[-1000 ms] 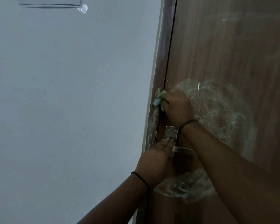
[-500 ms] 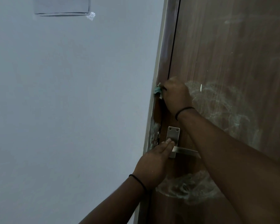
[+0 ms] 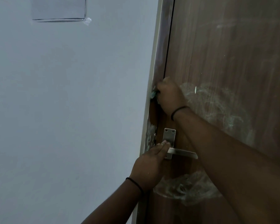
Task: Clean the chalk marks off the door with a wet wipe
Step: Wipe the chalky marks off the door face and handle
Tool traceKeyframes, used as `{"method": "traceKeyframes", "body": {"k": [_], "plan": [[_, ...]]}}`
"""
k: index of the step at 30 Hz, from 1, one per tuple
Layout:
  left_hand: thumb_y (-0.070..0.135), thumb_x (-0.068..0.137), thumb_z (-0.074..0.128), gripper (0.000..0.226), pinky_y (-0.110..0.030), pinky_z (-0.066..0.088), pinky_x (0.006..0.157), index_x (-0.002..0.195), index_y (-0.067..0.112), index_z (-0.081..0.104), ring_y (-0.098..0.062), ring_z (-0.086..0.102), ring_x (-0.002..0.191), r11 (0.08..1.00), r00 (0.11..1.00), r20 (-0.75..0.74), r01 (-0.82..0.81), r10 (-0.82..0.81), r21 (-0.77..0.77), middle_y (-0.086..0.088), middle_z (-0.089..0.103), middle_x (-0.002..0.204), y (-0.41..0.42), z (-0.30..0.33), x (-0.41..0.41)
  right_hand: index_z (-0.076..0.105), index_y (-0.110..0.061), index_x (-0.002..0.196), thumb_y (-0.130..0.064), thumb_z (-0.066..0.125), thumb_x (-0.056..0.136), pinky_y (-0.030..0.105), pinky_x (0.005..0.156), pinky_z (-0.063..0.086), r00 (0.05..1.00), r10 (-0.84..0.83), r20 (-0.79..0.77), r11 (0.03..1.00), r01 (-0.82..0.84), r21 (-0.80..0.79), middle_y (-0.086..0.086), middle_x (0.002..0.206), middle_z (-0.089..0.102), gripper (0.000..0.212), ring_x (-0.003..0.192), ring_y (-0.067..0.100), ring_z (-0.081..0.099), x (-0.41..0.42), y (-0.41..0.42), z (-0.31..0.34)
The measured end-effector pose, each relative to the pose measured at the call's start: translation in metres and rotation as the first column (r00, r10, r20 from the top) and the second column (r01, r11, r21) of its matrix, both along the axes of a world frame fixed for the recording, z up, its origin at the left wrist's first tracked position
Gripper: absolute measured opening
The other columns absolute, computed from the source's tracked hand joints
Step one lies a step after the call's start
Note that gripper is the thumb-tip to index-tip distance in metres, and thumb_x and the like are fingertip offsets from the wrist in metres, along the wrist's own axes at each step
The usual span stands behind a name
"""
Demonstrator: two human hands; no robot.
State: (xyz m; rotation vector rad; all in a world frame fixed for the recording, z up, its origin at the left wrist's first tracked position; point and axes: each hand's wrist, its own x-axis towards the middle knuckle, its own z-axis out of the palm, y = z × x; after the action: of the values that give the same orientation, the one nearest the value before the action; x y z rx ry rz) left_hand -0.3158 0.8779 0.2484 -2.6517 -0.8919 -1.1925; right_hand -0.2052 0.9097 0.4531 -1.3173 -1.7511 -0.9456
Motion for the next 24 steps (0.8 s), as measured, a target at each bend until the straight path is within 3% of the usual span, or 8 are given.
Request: {"method": "traceKeyframes", "body": {"k": [3,5,8,12,16,20,24], "plan": [[0.030,0.097,0.047,0.062,-0.031,0.039,0.109,0.154,0.027,0.023,-0.018,0.038,0.142,1.000,1.000,-0.008,-0.008,0.008,-0.017,0.004,0.027,0.160,-0.005,0.005,0.002,0.070,-0.004,0.079,-0.002,0.058,0.084,0.035,0.071,0.051,0.991,0.111,0.068,0.979,-0.098,-0.178,0.010,0.088,0.061,0.013,0.077,0.021,0.059,0.020,-0.017,-0.051],[0.031,0.095,0.050,0.062,-0.032,0.040,0.107,0.153,0.022,0.029,-0.020,0.041,0.140,0.999,0.999,-0.017,-0.047,0.047,0.010,-0.001,0.032,0.158,-0.006,0.014,0.005,0.068,-0.004,0.081,-0.006,0.061,0.084,0.036,0.071,0.048,0.989,0.075,0.127,0.978,-0.048,-0.203,0.012,0.090,0.060,0.008,0.082,0.026,0.058,0.035,-0.025,-0.075],[0.028,0.093,0.053,0.063,-0.034,0.037,0.111,0.152,0.016,0.032,-0.023,0.039,0.141,0.992,0.993,-0.038,-0.111,0.113,0.059,-0.006,0.034,0.157,-0.005,0.033,0.006,0.071,-0.007,0.090,-0.010,0.065,0.084,0.038,0.076,0.052,0.990,0.027,0.140,0.994,-0.012,-0.110,0.012,0.097,0.064,0.008,0.090,0.027,0.060,0.054,-0.028,-0.066],[0.022,0.097,0.042,0.064,-0.036,0.019,0.121,0.155,0.012,0.018,-0.024,0.019,0.150,0.970,0.975,-0.068,-0.200,0.210,0.140,-0.008,0.020,0.162,0.008,0.054,0.010,0.071,-0.005,0.091,-0.007,0.064,0.083,0.036,0.078,0.052,0.987,-0.059,0.152,0.990,0.038,0.137,0.015,0.098,0.068,0.011,0.094,0.031,0.062,0.060,-0.029,-0.024],[0.028,0.099,0.035,0.063,-0.038,0.017,0.123,0.156,0.014,0.013,-0.022,0.011,0.151,0.964,0.966,-0.081,-0.237,0.247,0.121,-0.005,0.013,0.164,0.019,0.059,0.019,0.062,-0.001,0.120,-0.011,0.061,0.092,0.033,0.086,0.053,0.973,-0.005,0.230,1.000,0.002,0.014,0.019,0.115,0.063,0.030,0.101,0.030,0.061,0.061,-0.037,-0.065],[0.035,0.099,0.030,0.063,-0.036,0.019,0.122,0.156,0.014,0.015,-0.020,0.016,0.150,0.967,0.966,-0.090,-0.233,0.242,0.102,-0.005,0.017,0.164,0.019,0.046,0.023,0.072,-0.005,0.102,-0.006,0.078,0.075,0.035,0.070,0.056,0.911,0.037,0.410,0.999,-0.037,-0.008,0.014,0.100,0.070,0.028,0.087,0.028,0.066,0.078,-0.048,-0.091],[0.040,0.099,0.029,0.062,-0.037,0.021,0.121,0.155,0.016,0.017,-0.019,0.016,0.150,0.967,0.967,-0.073,-0.239,0.246,0.087,-0.003,0.016,0.163,0.019,0.044,0.025,0.072,-0.001,0.092,-0.006,0.070,0.081,0.039,0.070,0.054,0.968,-0.045,0.248,0.987,0.005,0.158,0.019,0.094,0.069,0.012,0.086,0.035,0.064,0.060,-0.032,-0.031]]}}
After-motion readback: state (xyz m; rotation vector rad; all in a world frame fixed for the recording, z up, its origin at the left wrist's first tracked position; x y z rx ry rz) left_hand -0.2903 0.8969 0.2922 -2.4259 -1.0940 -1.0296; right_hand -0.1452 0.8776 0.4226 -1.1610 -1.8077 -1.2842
